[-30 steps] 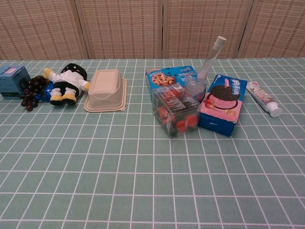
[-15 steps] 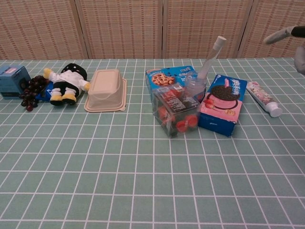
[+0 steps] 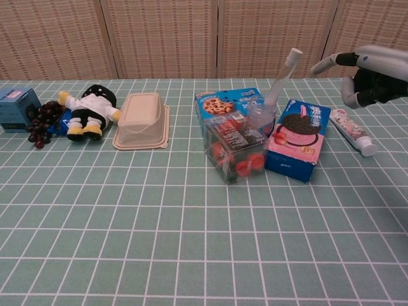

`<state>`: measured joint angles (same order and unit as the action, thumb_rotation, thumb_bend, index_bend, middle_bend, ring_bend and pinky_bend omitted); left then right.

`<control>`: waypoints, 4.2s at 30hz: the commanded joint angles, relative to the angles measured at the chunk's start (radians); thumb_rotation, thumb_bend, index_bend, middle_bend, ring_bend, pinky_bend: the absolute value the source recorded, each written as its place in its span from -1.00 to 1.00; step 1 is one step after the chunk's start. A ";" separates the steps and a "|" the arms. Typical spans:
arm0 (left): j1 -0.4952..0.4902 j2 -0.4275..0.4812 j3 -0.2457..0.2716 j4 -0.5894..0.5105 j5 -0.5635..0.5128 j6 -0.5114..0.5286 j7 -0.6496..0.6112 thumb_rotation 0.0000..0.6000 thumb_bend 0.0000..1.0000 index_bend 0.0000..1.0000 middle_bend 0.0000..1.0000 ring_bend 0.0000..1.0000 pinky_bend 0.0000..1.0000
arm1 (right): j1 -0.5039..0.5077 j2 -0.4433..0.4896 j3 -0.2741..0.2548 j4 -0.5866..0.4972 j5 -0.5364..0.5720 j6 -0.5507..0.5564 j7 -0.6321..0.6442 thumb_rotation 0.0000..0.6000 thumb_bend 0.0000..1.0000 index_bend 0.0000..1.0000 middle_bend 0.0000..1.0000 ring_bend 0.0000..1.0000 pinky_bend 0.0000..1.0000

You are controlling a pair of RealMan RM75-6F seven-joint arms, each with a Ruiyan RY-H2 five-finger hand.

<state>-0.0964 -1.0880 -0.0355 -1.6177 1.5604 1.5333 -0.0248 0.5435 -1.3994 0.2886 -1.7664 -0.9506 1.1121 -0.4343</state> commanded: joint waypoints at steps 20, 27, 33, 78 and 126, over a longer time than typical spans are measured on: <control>0.008 0.018 -0.015 -0.002 -0.022 0.012 -0.026 1.00 -0.72 0.12 -0.15 -0.30 0.05 | 0.115 -0.112 -0.015 0.050 0.092 0.020 -0.109 1.00 0.83 -0.67 1.00 1.00 1.00; 0.013 0.025 -0.020 -0.003 -0.030 0.018 -0.040 1.00 -0.73 0.12 -0.15 -0.30 0.05 | 0.139 -0.128 -0.014 0.044 0.100 0.037 -0.133 1.00 0.83 -0.67 1.00 1.00 1.00; 0.015 0.030 -0.024 -0.005 -0.036 0.020 -0.047 1.00 -0.73 0.12 -0.15 -0.30 0.05 | 0.154 -0.133 -0.018 0.028 0.098 0.045 -0.146 1.00 0.84 -0.67 1.00 1.00 1.00; 0.015 0.046 -0.023 -0.017 -0.038 0.005 -0.070 1.00 -0.73 0.12 -0.15 -0.30 0.05 | 0.117 -0.175 0.045 0.187 -0.068 0.045 0.311 1.00 -0.82 -0.36 1.00 1.00 1.00; 0.025 0.066 -0.028 -0.025 -0.035 0.022 -0.106 1.00 -0.73 0.12 -0.15 -0.30 0.05 | 0.195 -0.353 0.093 0.415 -0.044 -0.038 0.350 1.00 -0.45 0.03 1.00 1.00 1.00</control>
<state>-0.0714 -1.0222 -0.0637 -1.6430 1.5255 1.5549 -0.1305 0.7377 -1.7516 0.3811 -1.3522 -0.9952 1.0742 -0.0839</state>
